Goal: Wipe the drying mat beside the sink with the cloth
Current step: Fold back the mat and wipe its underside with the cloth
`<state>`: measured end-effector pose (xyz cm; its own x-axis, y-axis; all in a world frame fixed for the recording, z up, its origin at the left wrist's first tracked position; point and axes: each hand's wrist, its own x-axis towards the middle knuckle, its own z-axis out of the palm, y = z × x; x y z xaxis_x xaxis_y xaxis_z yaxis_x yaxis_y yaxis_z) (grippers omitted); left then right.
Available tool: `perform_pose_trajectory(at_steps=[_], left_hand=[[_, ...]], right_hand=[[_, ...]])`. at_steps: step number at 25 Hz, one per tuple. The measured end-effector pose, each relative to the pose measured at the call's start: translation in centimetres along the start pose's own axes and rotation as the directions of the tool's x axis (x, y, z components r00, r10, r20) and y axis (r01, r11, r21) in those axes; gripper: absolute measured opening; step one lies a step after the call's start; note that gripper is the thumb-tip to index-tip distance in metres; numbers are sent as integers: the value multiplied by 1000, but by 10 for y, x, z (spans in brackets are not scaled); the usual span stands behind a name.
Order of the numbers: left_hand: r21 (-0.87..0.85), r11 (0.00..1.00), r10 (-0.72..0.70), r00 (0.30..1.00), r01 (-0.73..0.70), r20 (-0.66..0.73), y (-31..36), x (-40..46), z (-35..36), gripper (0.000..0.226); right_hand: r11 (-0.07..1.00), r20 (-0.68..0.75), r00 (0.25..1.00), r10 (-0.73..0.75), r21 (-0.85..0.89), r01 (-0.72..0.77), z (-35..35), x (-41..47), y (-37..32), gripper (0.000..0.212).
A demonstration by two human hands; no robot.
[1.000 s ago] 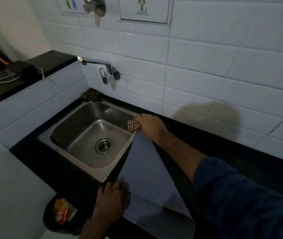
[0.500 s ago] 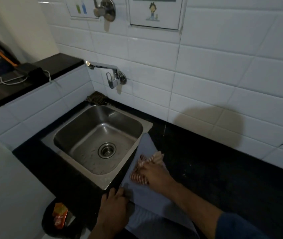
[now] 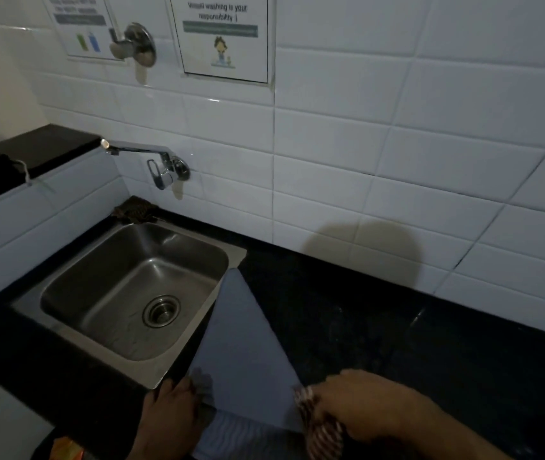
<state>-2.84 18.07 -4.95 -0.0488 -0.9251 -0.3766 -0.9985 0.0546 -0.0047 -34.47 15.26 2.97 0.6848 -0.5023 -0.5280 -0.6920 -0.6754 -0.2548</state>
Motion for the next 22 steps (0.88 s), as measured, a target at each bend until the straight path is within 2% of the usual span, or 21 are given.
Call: perform_pose_trajectory(at_steps=[1, 3, 5, 6, 8, 9, 13, 15, 16, 18, 19, 20, 22], left_hand=[[-13, 1000, 2, 1000, -1, 5, -1, -2, -1, 62], [-40, 999, 20, 1000, -21, -12, -5, -11, -1, 68], [-28, 999, 36, 999, -35, 39, -10, -20, 1, 49], [-31, 999, 30, 998, -29, 60, -12, -21, 4, 42], [-34, 999, 11, 1000, -10, 13, -21, -18, 24, 41], [-35, 999, 16, 1000, -16, -16, -20, -21, 24, 44], [-155, 987, 23, 998, -30, -51, -14, -32, 13, 56], [-168, 986, 5, 999, -12, -45, -12, -28, 15, 54], [-163, 987, 1, 998, -12, -63, -12, -26, 16, 52], [-196, 981, 5, 998, -17, -64, -11, -22, 17, 48], [-193, 981, 13, 998, -23, -55, -11, -22, 16, 47], [-173, 985, 15, 999, -23, -49, -10, -23, 16, 47], [-120, 993, 13, 997, -23, -81, -8, -24, 17, 50]], right_hand=[[1000, -52, 999, -3, 23, 4, -18, -3, -6, 29], [999, -293, 955, 46, -12, -51, -60, 14, -20, 29], [995, -548, 833, 74, -17, -100, -90, 59, -30, 24], [994, -650, 753, 105, 39, -105, -99, 86, -29, 21], [975, -727, 652, 215, 200, -98, -103, 148, -17, 21], [958, -716, 641, 276, 262, -120, -101, 173, -8, 22], [892, -562, 705, 433, 377, -248, -73, 239, 12, 21], [877, -556, 689, 465, 394, -273, -52, 243, 1, 16], [898, -554, 721, 416, 375, -231, -37, 240, -10, 19], [976, -443, 887, 130, 216, -35, -9, 215, -38, 29], [991, -382, 924, -4, 121, 55, -4, 196, -42, 40], [994, -329, 942, -65, 61, 90, -5, 178, -37, 45], [999, -360, 932, -45, -43, 32, -14, 153, -6, 48]])
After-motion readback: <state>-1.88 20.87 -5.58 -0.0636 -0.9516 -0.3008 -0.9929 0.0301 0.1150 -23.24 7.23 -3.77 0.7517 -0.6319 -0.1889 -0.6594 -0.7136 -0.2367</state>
